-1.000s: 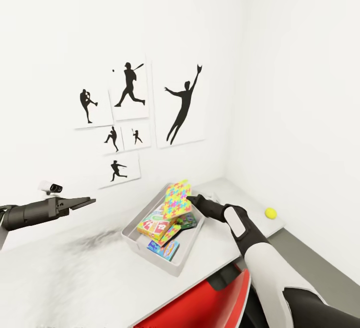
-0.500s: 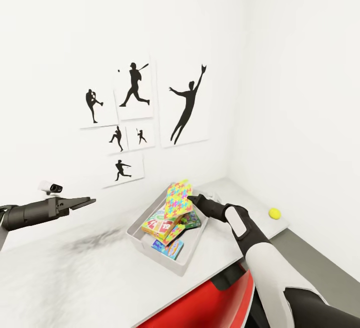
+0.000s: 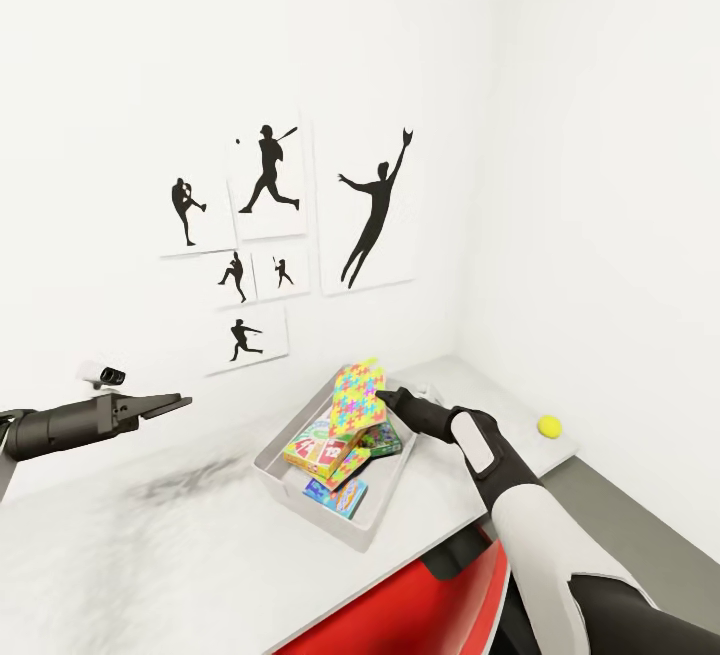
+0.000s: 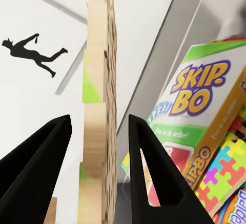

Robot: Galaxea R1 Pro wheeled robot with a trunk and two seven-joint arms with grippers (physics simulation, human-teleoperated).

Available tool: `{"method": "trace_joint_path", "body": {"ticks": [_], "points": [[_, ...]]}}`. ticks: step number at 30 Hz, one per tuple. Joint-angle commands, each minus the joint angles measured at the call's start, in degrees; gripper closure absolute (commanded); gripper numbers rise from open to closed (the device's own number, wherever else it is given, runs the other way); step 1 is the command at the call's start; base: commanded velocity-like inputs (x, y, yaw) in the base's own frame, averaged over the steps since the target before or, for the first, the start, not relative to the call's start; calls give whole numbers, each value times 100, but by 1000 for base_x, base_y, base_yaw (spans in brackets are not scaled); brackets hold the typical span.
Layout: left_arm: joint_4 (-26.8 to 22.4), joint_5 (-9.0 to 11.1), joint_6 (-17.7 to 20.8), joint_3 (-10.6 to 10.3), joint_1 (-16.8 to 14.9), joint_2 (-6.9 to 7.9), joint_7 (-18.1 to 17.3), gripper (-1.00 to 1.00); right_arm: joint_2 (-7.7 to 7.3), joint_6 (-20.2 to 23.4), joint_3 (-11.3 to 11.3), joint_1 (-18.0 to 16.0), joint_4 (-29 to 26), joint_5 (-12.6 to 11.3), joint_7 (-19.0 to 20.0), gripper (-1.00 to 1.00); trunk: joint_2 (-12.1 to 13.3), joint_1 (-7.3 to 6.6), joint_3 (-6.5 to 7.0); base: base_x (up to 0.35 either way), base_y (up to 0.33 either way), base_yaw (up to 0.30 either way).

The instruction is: Put all the toys in the child's room - the three board games (two on the bed and one on the table), the two jigsaw puzzles on the table, and the tennis ball on the table - inside the toy box on the table in the child's room.

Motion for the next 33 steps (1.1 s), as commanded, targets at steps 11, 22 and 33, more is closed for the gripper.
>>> {"method": "trace_joint_path", "body": {"ticks": [11,22,33], "points": [[1,-4,61,-1,-1,2,-24,-100,21,47,-25,-2,-5,-6,5,100,-4,2,-3,0,90,0],[1,-10,61,-6,-1,0,-15,-100,20,46,-2,-2,-5,0,7,100,-4,2,-3,0,58,0],[1,-12,61,-2,-1,-1,-12,-100,10,47,-1,-2,-5,1,13,100,-4,2,-3,37,55,0]]}}
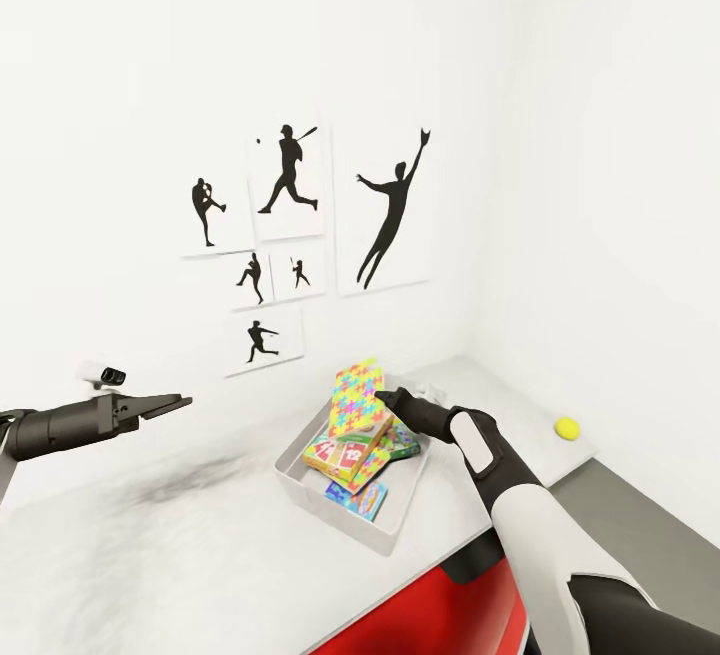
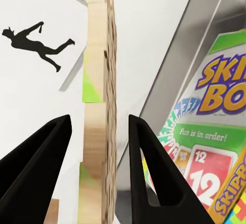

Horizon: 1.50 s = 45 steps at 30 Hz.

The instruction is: Put all the toys in the child's room - the three board games (two on the bed and one on the table), the two jigsaw puzzles on the table, and the tennis ball on the table - inside the toy box on the table in the child's room.

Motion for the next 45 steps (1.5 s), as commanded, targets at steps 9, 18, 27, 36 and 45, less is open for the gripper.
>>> {"method": "trace_joint_path", "body": {"ticks": [9,18,27,36,45], "points": [[1,-4,61,0,-1,3,-27,-100,12,54,-38,-2,-5,-8,8,100,-5,2,-3,1,1,0],[1,-4,61,0,-1,1,-27,-100,16,68,-48,-4,-8,-8,-36,100,-5,2,-29,0,0,0],[1,-4,61,-2,-1,0,-27,-100,13,166,-77,-86,-4,-21,-66,100,-5,2,-110,0,0,0],[1,-4,61,-9,-1,-5,-16,-100,12,206,-105,-333,51,-33,-357,100,-5,2,-195,0,0,0],[1,-4,61,-2,-1,-3,-36,-100,-9,452,-245,-720,70,-577,-1066,100,-5,2,-280,0,0,0]]}}
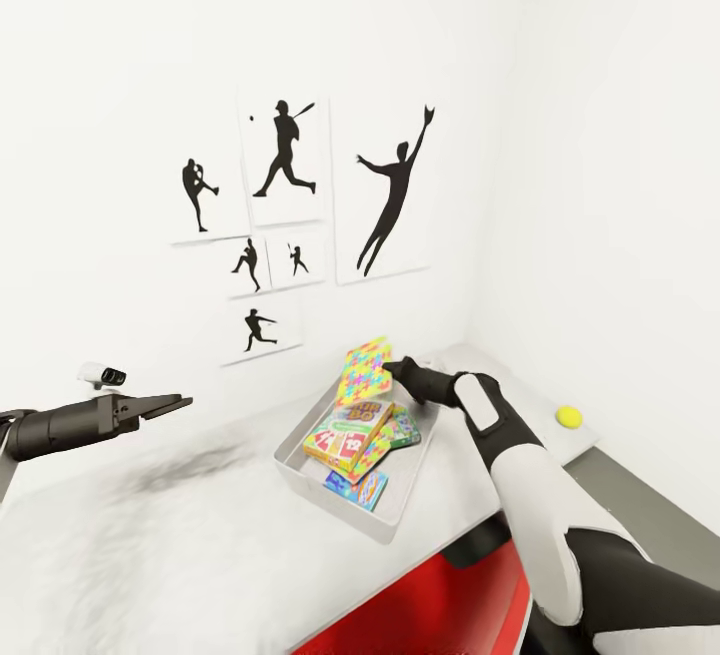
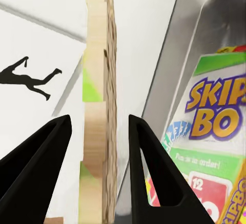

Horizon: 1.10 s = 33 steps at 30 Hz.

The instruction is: Put all the toys in the child's room - the three board games (two on the bed and one on the table), the two jigsaw puzzles on the table, and the tennis ball on the table - inside the toy box on the table in the child's room.

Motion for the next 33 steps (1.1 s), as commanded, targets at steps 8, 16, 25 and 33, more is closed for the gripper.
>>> {"method": "trace_joint_path", "body": {"ticks": [8,16,25,33], "points": [[0,4,61,0,-5,7,-23,-100,17,85,-82,-482,404,-600,-860,100,-14,4,-90,0,0,0],[112,12,61,20,-5,9,-23,-100,29,55,-91,-915,956,-786,-1240,100,-14,4,-165,0,0,0],[165,14,61,27,-5,10,-23,-100,23,69,-91,-976,980,-1557,-2190,100,-14,4,-250,0,0,0],[172,15,61,27,-5,15,-23,-100,39,83,-92,-978,980,-1794,-2643,100,-14,4,-325,0,0,0]]}}
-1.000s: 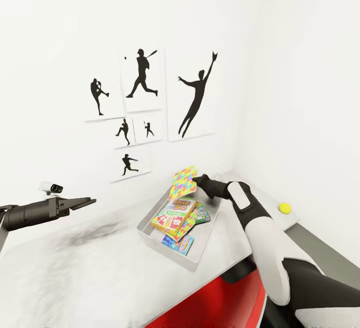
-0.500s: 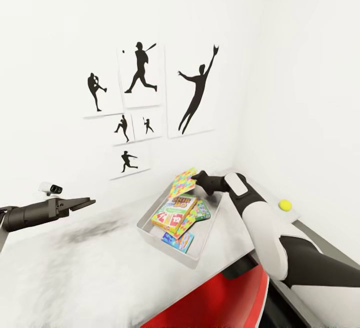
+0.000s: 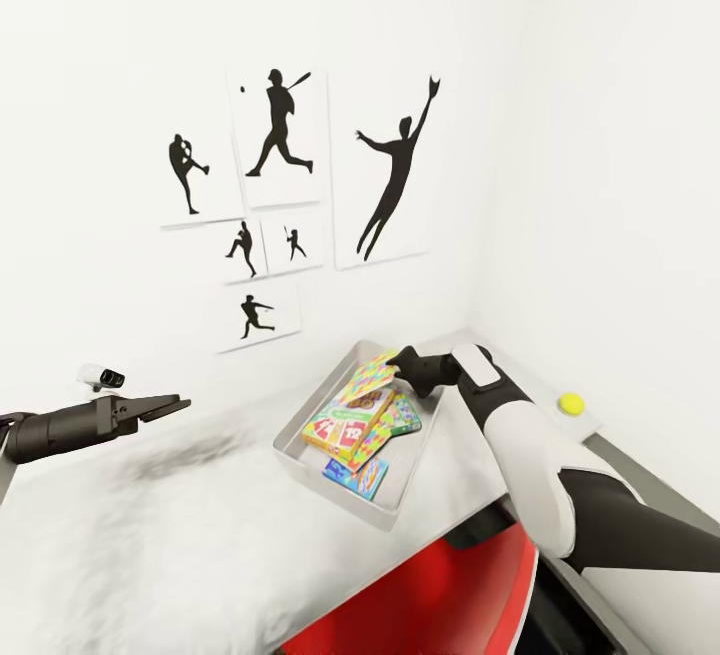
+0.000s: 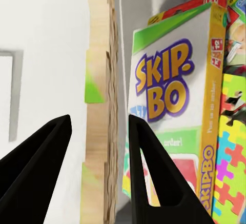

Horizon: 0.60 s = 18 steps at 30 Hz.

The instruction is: Put all the toys in the child's room - the three board games (two on the bed and one on the table), the two jigsaw puzzles on the table, and the tennis ball on the table - inside the toy box on the table in the child's room.

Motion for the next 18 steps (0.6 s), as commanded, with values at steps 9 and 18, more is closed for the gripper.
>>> {"method": "trace_joint_path", "body": {"ticks": [9,18], "points": [[2,-3,61,-1,-5,5,-23,-100,32,17,-27,-5,-13,-63,-82,100,-14,3,-98,0,0,0],[2,-3,61,-1,-5,13,-23,-100,44,31,-19,-5,-20,-68,-73,100,-14,3,-183,0,0,0]]}}
